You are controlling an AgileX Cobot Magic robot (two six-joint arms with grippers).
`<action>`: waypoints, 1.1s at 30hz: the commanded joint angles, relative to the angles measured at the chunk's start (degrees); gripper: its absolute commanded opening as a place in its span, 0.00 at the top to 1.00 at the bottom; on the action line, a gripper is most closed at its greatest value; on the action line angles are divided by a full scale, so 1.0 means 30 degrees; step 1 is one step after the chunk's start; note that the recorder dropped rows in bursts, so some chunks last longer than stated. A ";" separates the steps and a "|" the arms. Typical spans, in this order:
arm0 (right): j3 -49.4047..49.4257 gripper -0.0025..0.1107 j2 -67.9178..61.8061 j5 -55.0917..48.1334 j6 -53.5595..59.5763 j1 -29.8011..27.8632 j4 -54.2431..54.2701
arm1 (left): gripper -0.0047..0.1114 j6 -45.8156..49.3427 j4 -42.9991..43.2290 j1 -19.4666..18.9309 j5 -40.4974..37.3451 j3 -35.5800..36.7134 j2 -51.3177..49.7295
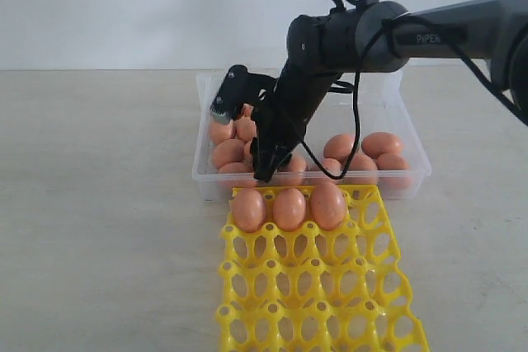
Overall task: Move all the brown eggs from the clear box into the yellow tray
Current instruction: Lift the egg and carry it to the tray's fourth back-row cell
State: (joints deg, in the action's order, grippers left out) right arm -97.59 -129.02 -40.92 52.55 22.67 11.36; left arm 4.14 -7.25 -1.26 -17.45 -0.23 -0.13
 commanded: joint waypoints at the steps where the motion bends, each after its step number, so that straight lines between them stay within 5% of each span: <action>1: 0.0153 0.98 0.1429 -0.0001 -0.2424 -0.0571 0.2669 | 0.92 0.0080 0.0071 0.0068 0.0249 0.0077 0.0043; 4: 0.1861 0.98 0.2795 0.1818 -0.1338 -0.1411 0.7153 | 0.92 0.0080 0.0071 0.0068 0.0249 0.0077 0.0043; 8: 0.6900 0.98 0.5308 0.8553 -0.1030 -0.2037 1.0959 | 0.92 0.0080 0.0071 0.0068 0.0249 0.0077 0.0043; 12: 1.4386 0.98 0.9009 2.3371 -0.3226 -0.2037 1.3275 | 0.92 0.0080 0.0071 0.0068 0.0249 0.0077 0.0043; 16: 1.7324 0.98 1.0528 3.6258 -0.6090 -0.2037 1.2398 | 0.92 0.0080 0.0071 0.0068 0.0249 0.0077 0.0043; 20: 1.7333 0.98 1.2906 3.6400 -1.0089 -0.2037 0.7540 | 0.92 0.0080 0.0071 0.0068 0.0249 0.0077 0.0043; 23: 1.7443 0.98 1.5765 2.7287 -1.4043 -0.2037 -0.0548 | 0.92 0.0080 0.0071 0.0068 0.0249 0.0077 0.0043; 25: 1.9121 0.98 1.7009 2.6657 -1.8787 -0.2037 -0.5498 | 0.92 0.0080 0.0071 0.0068 0.0249 0.0077 0.0043; 33: 2.6383 0.98 1.7253 2.8932 -2.2850 -0.2037 -0.6412 | 0.92 0.0080 0.0071 0.0068 0.0249 0.0077 0.0043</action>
State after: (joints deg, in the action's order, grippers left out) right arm -23.71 -76.42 46.17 -14.28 16.64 -4.76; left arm 4.14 -7.25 -1.26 -17.45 -0.23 -0.13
